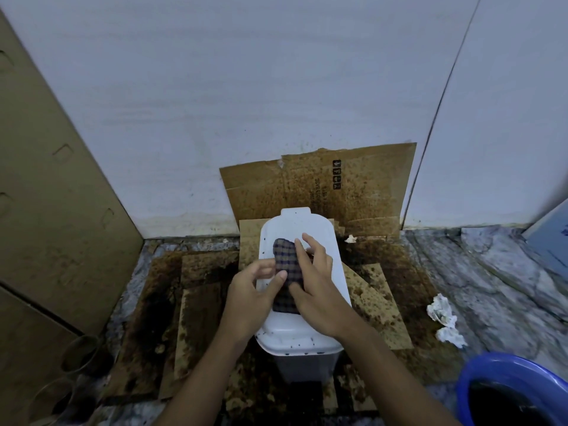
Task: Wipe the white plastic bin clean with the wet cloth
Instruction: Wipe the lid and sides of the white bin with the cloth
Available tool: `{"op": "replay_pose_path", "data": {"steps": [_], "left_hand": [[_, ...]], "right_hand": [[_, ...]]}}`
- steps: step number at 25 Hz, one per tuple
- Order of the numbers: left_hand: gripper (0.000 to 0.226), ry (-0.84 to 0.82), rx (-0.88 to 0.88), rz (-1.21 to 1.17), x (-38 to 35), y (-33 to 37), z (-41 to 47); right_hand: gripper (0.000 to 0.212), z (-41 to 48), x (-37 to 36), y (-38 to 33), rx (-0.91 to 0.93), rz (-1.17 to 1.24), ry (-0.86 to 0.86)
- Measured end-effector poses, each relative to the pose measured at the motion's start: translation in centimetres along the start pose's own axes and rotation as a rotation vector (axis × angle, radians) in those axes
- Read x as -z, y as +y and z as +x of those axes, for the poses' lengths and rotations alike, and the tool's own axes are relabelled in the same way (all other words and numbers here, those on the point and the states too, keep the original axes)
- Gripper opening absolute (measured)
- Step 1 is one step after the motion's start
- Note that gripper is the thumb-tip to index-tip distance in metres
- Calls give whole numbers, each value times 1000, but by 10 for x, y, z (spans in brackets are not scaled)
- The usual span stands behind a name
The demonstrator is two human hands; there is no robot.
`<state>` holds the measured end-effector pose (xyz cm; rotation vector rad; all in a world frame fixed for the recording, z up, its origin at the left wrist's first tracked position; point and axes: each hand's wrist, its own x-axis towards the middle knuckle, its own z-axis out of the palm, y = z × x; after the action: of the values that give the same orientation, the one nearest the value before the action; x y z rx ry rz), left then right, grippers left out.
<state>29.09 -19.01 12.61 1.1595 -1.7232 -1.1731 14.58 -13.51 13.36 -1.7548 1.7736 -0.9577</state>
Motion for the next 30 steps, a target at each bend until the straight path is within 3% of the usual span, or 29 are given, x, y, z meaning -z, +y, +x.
{"op": "replay_pose_path", "data": {"steps": [4, 8, 12, 16, 19, 24, 30], "left_hand": [[29, 35, 16, -41, 9, -1, 5], [29, 9, 67, 241, 22, -10, 12], [42, 19, 91, 474, 16, -8, 9], [54, -29, 15, 410, -11, -1, 17], [66, -145, 89, 541, -29, -11, 16], [73, -154, 136, 533, -31, -23, 31], [71, -160, 88, 560, -39, -27, 114]], "right_hand": [[67, -6, 14, 13, 13, -25, -68], [53, -8, 19, 35, -69, -108, 135], [54, 2, 19, 41, -177, -117, 207], [58, 14, 19, 46, -264, -82, 180], [61, 17, 15, 51, -291, -74, 109], [65, 19, 4, 62, -280, -102, 55], [65, 18, 2, 66, -274, -119, 73]]}}
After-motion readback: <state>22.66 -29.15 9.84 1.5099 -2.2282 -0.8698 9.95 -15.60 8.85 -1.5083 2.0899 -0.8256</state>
